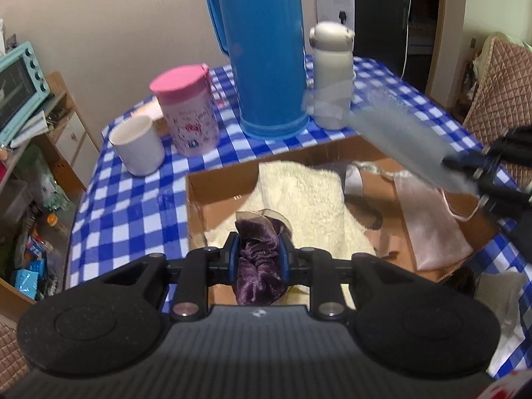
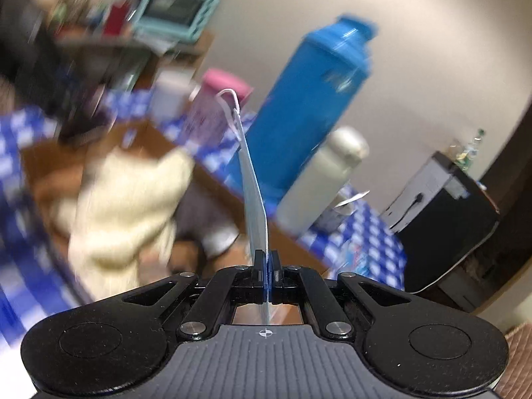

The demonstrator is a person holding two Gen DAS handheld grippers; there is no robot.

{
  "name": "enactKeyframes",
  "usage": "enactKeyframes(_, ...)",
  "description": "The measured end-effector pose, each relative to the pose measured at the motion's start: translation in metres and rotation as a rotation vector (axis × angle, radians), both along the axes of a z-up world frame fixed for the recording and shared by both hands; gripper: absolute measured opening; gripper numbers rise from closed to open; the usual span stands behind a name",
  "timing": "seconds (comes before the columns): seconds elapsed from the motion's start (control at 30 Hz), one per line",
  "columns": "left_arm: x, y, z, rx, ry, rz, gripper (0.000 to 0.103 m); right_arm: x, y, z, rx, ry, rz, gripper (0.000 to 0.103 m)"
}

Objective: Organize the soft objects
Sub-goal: 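Carry the scrunchie and mask into the box and open both tools, then withdraw both tools from the box back toward the cloths on the table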

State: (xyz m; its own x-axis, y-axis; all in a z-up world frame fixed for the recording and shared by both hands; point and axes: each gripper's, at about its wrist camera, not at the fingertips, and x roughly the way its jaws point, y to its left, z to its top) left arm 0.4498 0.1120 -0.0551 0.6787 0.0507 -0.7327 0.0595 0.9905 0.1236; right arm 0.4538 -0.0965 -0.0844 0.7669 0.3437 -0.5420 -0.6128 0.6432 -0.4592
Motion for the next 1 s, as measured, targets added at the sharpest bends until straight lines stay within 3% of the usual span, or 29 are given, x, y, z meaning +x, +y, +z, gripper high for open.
enactKeyframes(0.1, 0.003, 0.0, -0.011, 0.001, 0.026, -0.007, 0.022, 0.01, 0.002, -0.025, -0.01, 0.121, -0.012, 0.001)
enactKeyframes(0.2, 0.005, 0.002, -0.017, -0.002, 0.044, -0.007, 0.022, 0.022, -0.005, -0.03, 0.073, 0.278, -0.03, 0.003)
enactKeyframes(0.23, 0.006, 0.002, -0.017, -0.004, 0.048, -0.007, 0.022, 0.026, -0.009, -0.03, 0.111, 0.325, -0.04, 0.012)
enactKeyframes(0.27, 0.007, 0.002, -0.018, -0.006, 0.052, -0.006, 0.022, 0.029, -0.013, -0.028, 0.152, 0.36, -0.052, 0.035)
enactKeyframes(0.33, 0.007, 0.004, -0.021, -0.009, 0.06, -0.005, 0.023, 0.033, -0.02, -0.023, 0.213, 0.403, -0.07, 0.063)
enactKeyframes(0.53, 0.011, 0.008, -0.025, -0.026, 0.07, 0.005, 0.023, 0.028, -0.033, -0.012, 0.312, 0.463, -0.109, 0.064)
enactKeyframes(0.7, 0.013, 0.01, -0.024, -0.045, 0.057, 0.018, 0.031, 0.026, -0.045, -0.005, 0.376, 0.494, -0.153, 0.064)
enactKeyframes(0.77, 0.013, 0.011, -0.022, -0.048, 0.042, 0.026, 0.049, 0.023, -0.05, -0.002, 0.397, 0.498, -0.165, 0.064)
enactKeyframes(0.83, 0.012, 0.013, -0.018, -0.048, 0.019, 0.041, 0.057, 0.02, -0.052, 0.001, 0.409, 0.498, -0.17, 0.064)
enactKeyframes(1.0, 0.009, 0.019, -0.01, -0.066, 0.006, 0.052, 0.06, 0.02, -0.056, 0.007, 0.422, 0.504, -0.187, 0.065)
